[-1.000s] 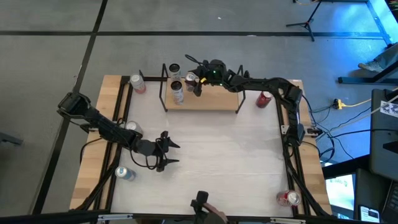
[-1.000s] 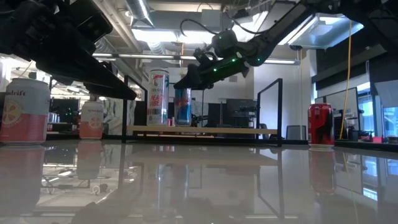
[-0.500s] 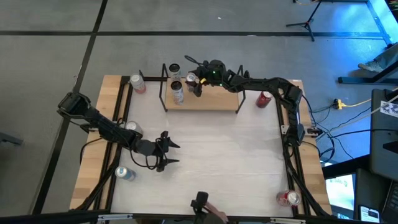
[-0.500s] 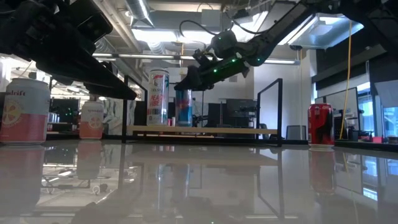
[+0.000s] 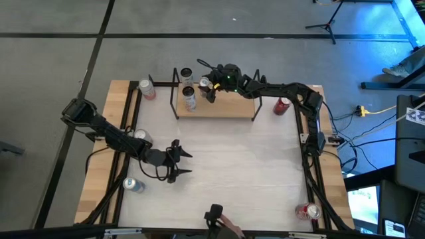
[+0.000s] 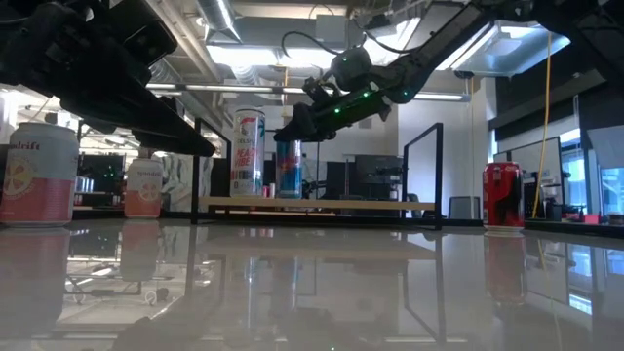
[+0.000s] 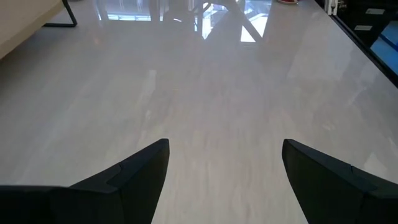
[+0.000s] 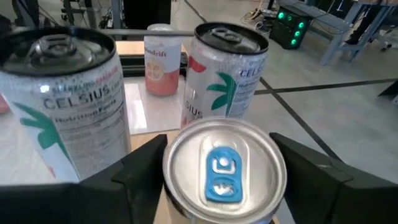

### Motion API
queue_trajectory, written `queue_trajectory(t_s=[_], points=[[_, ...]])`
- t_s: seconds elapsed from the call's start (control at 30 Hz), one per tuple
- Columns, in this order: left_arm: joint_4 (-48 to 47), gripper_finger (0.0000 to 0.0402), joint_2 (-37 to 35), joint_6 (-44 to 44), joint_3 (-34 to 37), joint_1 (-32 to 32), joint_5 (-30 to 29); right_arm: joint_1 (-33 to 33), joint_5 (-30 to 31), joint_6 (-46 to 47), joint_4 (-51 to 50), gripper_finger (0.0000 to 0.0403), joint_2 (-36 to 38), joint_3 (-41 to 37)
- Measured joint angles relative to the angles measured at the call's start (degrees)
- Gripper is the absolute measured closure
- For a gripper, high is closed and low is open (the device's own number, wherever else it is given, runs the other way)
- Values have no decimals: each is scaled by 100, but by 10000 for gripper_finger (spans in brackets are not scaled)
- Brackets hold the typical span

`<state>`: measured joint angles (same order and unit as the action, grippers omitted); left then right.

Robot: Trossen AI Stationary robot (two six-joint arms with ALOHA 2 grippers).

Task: Place canned beverage on shelf
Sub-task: Put the right blue soda can on the shelf, then put the blue soda can on the shelf aligned with the other blue soda can

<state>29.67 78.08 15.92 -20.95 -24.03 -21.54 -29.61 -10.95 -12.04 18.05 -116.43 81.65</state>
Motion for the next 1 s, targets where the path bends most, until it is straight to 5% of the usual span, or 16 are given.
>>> queue_trajectory(t_s=[0.33,0.7,1.0], points=[[0,99,0,-2,-2,0,-13,0,252,-129,-6,59,71,10],[-3,99,0,33,-4,0,-12,2,278,-298,-1213,63,1417,10],[-185,99,4,-439,-429,2,66,473,-986,257,-3018,63,2470,-57]])
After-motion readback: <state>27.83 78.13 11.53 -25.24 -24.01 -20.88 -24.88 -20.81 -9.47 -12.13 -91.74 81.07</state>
